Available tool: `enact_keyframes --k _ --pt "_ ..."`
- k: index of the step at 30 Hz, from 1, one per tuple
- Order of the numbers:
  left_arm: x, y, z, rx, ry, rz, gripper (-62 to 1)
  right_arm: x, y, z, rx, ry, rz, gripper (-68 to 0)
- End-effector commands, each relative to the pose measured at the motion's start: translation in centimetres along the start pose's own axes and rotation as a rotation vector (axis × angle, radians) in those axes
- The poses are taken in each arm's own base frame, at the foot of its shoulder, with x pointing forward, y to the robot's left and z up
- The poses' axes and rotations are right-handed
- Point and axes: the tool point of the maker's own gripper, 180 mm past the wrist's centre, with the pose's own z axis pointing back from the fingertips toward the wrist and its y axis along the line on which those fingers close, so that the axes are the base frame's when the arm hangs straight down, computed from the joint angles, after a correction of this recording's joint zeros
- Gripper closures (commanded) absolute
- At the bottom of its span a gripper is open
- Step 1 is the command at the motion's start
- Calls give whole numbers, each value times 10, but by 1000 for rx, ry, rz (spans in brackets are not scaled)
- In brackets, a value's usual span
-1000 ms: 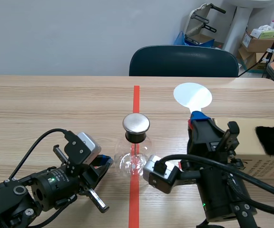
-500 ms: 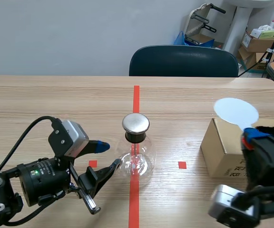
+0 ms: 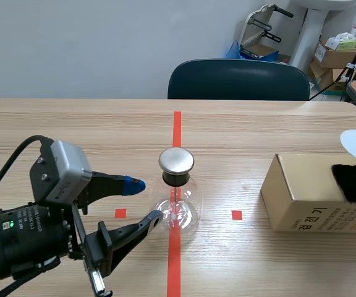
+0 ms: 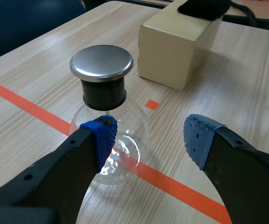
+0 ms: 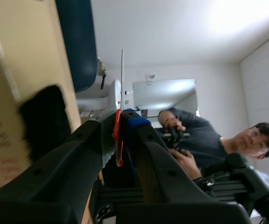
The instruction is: Do the electroscope experiment
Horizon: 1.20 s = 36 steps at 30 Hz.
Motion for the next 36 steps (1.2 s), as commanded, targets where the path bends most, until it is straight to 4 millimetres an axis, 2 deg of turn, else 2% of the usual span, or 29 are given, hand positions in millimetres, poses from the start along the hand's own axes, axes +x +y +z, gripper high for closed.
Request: enact_keyframes --k 1,13,22,30,36 --pt "9 -4 3 -6 -27 3 -342 -7 -10 -4 -66 16 51 -18" --pt "3 -33 27 10 32 -47 -341 -35 31 9 52 99 99 -17" --pt "26 -50 37 26 -16 -88 -341 -50 51 15 143 172 161 -17" --pt "48 -69 39 -10 -63 -95 -341 -48 53 15 156 160 169 -17" --pt "62 -69 36 5 -100 -115 -341 -18 67 16 218 -3 116 -17"
